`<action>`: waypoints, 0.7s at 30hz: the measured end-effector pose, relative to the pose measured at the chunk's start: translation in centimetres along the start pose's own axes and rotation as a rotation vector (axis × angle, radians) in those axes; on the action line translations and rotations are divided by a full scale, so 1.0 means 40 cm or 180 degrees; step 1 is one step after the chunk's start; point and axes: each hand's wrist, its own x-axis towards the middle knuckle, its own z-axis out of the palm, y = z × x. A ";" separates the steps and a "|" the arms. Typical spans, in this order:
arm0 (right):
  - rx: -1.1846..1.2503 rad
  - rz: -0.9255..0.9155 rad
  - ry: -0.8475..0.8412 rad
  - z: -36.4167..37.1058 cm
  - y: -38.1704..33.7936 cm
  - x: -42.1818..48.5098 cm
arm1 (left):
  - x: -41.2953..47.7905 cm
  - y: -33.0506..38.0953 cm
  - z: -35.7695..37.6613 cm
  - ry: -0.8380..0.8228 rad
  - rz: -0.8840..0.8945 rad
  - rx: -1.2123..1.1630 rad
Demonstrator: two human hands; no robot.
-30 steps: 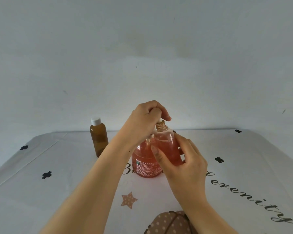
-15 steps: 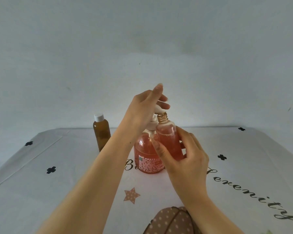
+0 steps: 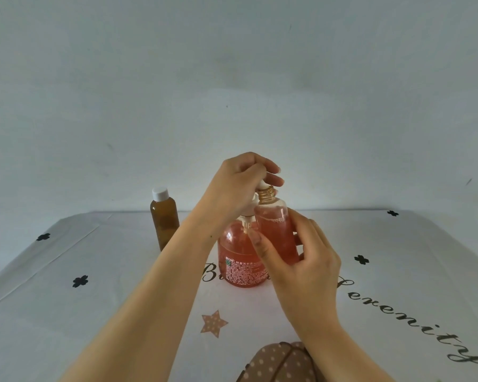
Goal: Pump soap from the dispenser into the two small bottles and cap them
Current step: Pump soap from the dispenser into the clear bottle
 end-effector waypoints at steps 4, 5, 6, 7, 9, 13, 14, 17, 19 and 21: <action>0.0107 0.0028 -0.0003 0.000 -0.001 -0.001 | 0.000 -0.001 -0.002 -0.0111 -0.0002 -0.0118; 0.0140 0.0046 -0.0003 0.001 -0.002 -0.002 | -0.001 0.000 -0.002 -0.0129 -0.0009 -0.0166; 0.0158 0.0054 0.0004 0.001 -0.002 -0.002 | -0.001 0.000 -0.001 -0.0141 -0.0007 -0.0181; 0.0163 0.0053 0.0011 0.000 -0.003 -0.002 | -0.002 0.001 0.001 -0.0148 0.0009 -0.0162; 0.0154 0.0054 0.0013 0.002 -0.001 -0.004 | -0.003 0.000 0.002 -0.0137 0.0085 -0.0030; 0.0097 0.0110 -0.0014 0.001 0.008 -0.008 | -0.005 -0.015 0.002 -0.0210 0.0177 0.0351; 0.0080 0.0116 -0.0024 0.002 0.010 -0.009 | -0.005 -0.018 0.001 -0.0253 0.0170 0.0423; 0.0015 0.0136 -0.0022 0.004 0.017 -0.009 | -0.004 -0.021 0.000 -0.0300 0.0168 0.0564; -0.0007 0.0132 -0.0041 0.004 0.017 -0.011 | -0.007 -0.018 -0.002 -0.0275 0.0181 0.0578; 0.0008 0.0134 -0.0043 0.005 0.015 -0.011 | -0.009 -0.016 -0.003 -0.0262 0.0190 0.0604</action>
